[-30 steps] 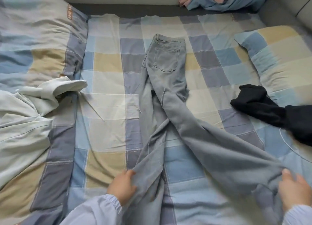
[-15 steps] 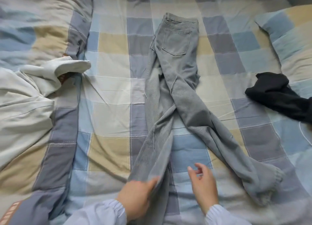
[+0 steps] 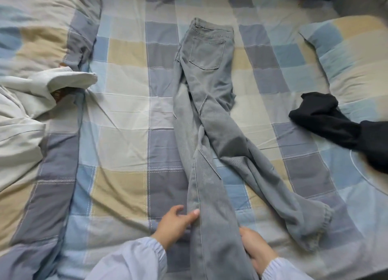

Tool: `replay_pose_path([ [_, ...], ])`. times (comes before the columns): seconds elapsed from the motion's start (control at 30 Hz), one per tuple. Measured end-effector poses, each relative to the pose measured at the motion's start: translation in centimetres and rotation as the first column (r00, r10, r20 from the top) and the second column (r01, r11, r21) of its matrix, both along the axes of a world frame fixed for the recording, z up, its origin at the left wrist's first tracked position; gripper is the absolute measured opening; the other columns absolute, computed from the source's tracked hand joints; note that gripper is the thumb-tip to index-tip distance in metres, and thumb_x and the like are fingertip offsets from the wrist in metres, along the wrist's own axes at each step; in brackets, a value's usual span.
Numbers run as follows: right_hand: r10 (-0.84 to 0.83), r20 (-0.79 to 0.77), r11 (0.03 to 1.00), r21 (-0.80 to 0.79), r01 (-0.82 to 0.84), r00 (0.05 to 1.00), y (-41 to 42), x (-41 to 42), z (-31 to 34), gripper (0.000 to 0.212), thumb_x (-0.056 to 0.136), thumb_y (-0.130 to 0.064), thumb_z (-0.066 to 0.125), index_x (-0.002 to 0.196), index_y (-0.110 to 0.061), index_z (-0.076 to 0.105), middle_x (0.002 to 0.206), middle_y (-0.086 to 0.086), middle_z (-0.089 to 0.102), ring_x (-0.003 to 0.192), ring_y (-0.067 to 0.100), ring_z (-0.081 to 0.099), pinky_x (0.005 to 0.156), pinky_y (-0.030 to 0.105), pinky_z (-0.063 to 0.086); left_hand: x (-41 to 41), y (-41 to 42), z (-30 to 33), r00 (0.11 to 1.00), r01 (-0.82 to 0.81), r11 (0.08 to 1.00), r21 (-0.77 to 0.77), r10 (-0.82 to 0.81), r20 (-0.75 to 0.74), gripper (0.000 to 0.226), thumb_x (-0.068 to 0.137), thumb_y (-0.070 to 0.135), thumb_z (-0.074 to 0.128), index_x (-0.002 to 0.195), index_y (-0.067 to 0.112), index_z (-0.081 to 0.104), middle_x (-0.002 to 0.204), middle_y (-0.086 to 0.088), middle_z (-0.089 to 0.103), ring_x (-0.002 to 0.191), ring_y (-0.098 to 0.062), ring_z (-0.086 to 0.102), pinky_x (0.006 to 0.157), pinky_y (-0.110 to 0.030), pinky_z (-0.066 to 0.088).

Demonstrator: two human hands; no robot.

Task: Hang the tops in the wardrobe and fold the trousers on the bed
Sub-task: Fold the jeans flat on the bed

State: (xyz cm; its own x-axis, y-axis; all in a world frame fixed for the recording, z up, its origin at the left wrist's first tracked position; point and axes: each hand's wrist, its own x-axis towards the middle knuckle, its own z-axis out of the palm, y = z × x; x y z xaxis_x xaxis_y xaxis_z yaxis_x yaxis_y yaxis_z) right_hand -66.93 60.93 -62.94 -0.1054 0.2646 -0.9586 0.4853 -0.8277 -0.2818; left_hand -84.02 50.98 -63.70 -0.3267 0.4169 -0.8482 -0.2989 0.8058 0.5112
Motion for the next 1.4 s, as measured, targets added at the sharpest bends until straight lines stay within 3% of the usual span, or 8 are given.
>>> replay_pose_path([
  [0.23,0.081,-0.215,0.965,-0.228,-0.131,0.973,-3.8,-2.0,-1.2,0.05,0.073,-0.012,0.074,0.117,0.007,0.061,0.12,0.025,0.061,0.111,0.035,0.06,0.099,0.043,0.046,-0.1,-3.2,7.2,0.921,0.075,0.965,0.25,0.029,-0.388,0.039,0.065,0.051,0.047,0.088,0.024,0.064,0.076,0.005,0.07,0.075,-0.013,0.063,0.074,-0.029,0.05],
  [0.33,-0.132,-0.12,0.964,-0.247,0.099,0.984,-6.6,-3.4,-1.3,0.043,0.09,-0.021,0.051,0.13,-0.003,0.05,0.132,0.012,0.054,0.118,0.025,0.055,0.102,0.025,0.043,0.0,-2.5,10.2,0.7,0.562,0.825,0.063,-0.433,-0.568,0.039,0.073,0.054,0.046,0.106,0.035,0.053,0.098,0.005,0.067,0.092,-0.011,0.06,0.077,-0.025,0.044],
  [0.47,-0.275,-0.089,0.961,-0.034,0.273,0.957,-6.2,-4.9,-2.1,0.038,0.099,-0.036,0.037,0.111,-0.006,0.057,0.107,0.013,0.061,0.08,0.024,0.058,0.056,0.023,0.053,1.9,-1.8,5.4,0.529,0.807,0.578,-0.121,-0.798,-0.288,0.042,0.087,0.045,0.048,0.123,0.023,0.053,0.125,-0.005,0.057,0.12,-0.022,0.051,0.095,-0.027,0.039],
  [0.67,0.175,0.0,0.962,0.214,-0.171,0.985,-5.9,-4.8,-5.2,0.026,0.074,-0.04,0.066,0.069,-0.014,0.063,0.08,0.003,0.069,0.076,0.018,0.061,0.072,0.028,0.047,-2.3,-4.6,-1.8,0.728,0.138,0.981,-0.133,-0.192,-0.659,0.035,0.08,0.02,0.066,0.113,0.012,0.059,0.114,-0.009,0.056,0.112,-0.026,0.053,0.096,-0.03,0.037],
  [0.87,0.203,-0.038,0.979,0.022,-0.202,0.979,-9.6,-3.7,-5.8,0.04,0.055,-0.014,0.071,0.094,-0.003,0.068,0.072,-0.002,0.069,0.071,0.015,0.065,0.06,0.02,0.052,-0.9,-11.0,-4.4,0.897,0.394,0.901,-0.183,-0.42,-0.136,0.023,0.082,0.048,0.064,0.097,0.034,0.054,0.113,0.008,0.066,0.11,-0.011,0.059,0.08,-0.015,0.043],
  [1.1,0.195,0.056,0.961,0.191,-0.202,0.979,-11.6,-2.2,-2.5,0.02,0.086,-0.022,0.066,0.103,-0.011,0.069,0.092,0.001,0.066,0.081,0.006,0.06,0.055,0.002,0.041,0.3,-13.8,-0.6,0.952,0.182,0.975,-0.13,-0.208,-0.226,0.031,0.092,0.049,0.046,0.067,0.041,0.063,0.094,0.012,0.071,0.105,-0.006,0.062,0.075,-0.015,0.043],
  [1.27,0.131,0.11,0.957,0.247,-0.155,0.985,-12.8,-2.5,0.4,0.032,0.087,-0.028,0.064,0.104,-0.002,0.069,0.102,0.01,0.067,0.101,0.022,0.061,0.081,0.022,0.041,0.6,-16.5,4.0,0.947,-0.222,0.975,-0.003,0.214,-0.241,0.047,0.086,0.057,0.047,0.105,0.021,0.07,0.113,0.003,0.066,0.113,-0.009,0.055,0.088,-0.021,0.038],
  [1.4,0.075,0.055,0.96,0.266,-0.087,0.996,-12.7,-2.4,1.9,0.014,0.082,-0.013,0.07,0.088,-0.001,0.071,0.092,0.012,0.072,0.094,0.029,0.065,0.091,0.039,0.049,-1.7,-19.3,7.0,0.866,-0.387,0.921,0.051,0.381,-0.325,0.009,0.086,0.025,0.067,0.077,0.026,0.068,0.083,0.005,0.07,0.095,-0.021,0.064,0.078,-0.029,0.043],
])
